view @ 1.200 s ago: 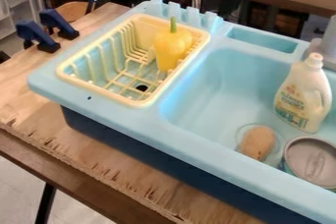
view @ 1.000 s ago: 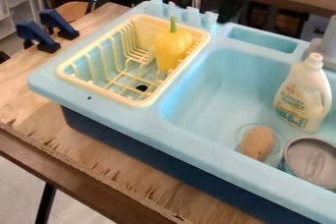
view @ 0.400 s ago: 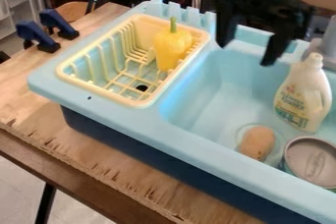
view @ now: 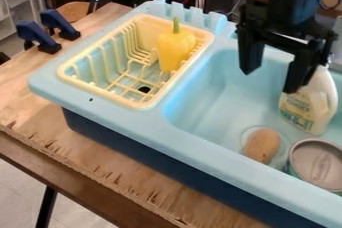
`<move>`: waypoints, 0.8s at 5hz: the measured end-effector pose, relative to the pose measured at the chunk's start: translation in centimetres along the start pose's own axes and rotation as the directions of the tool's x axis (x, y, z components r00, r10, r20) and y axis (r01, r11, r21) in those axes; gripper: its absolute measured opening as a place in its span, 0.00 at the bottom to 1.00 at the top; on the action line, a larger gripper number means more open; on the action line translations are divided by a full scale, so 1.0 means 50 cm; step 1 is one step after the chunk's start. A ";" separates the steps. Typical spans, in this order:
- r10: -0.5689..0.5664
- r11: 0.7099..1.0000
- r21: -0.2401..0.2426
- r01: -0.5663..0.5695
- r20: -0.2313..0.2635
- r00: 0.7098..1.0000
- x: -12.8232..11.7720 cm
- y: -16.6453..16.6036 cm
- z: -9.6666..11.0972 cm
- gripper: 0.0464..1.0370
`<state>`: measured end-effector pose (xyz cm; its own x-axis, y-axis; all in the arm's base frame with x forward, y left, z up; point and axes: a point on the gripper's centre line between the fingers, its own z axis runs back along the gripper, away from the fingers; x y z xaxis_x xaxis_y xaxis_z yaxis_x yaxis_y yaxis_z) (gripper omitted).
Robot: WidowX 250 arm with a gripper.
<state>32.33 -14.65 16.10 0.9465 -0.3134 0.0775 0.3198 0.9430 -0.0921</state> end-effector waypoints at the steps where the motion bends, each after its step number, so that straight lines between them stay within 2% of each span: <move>1: -0.047 0.997 -0.057 0.049 0.034 0.998 0.006 -0.014 -0.004 0.96; 2: -0.062 0.993 -0.090 0.070 0.092 0.994 0.019 -0.018 0.003 0.96; 3: 0.054 0.995 -0.091 -0.035 0.215 0.975 0.028 -0.019 0.025 0.96; 4: 0.224 0.973 -0.119 -0.197 0.292 0.930 0.025 -0.019 0.047 0.96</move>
<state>33.08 -15.68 18.64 0.9388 -0.0473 0.3411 0.1298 0.9661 -0.2232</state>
